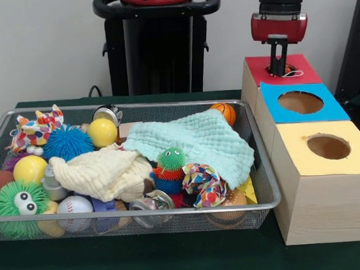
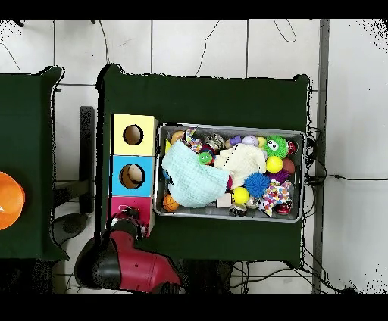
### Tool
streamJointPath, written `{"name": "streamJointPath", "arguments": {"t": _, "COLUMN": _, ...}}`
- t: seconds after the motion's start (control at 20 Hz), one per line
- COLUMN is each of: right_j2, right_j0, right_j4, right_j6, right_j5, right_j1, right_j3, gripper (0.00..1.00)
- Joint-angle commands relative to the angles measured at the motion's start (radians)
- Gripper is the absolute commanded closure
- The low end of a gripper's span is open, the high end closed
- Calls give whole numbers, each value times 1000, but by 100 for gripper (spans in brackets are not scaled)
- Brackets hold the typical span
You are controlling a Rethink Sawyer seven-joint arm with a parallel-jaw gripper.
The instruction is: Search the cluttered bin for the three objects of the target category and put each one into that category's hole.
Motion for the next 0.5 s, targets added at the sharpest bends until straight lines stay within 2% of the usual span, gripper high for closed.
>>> {"name": "streamJointPath", "arguments": {"t": 0.05, "right_j2": 108, "right_j0": -46, "right_j4": -22, "right_j6": 315, "right_j5": -101, "right_j1": 115, "right_j3": 53, "gripper": 100}}
{"name": "streamJointPath", "arguments": {"t": 0.5, "right_j2": 119, "right_j0": -59, "right_j4": -23, "right_j6": 308, "right_j5": -145, "right_j1": 142, "right_j3": 57, "gripper": 100}}
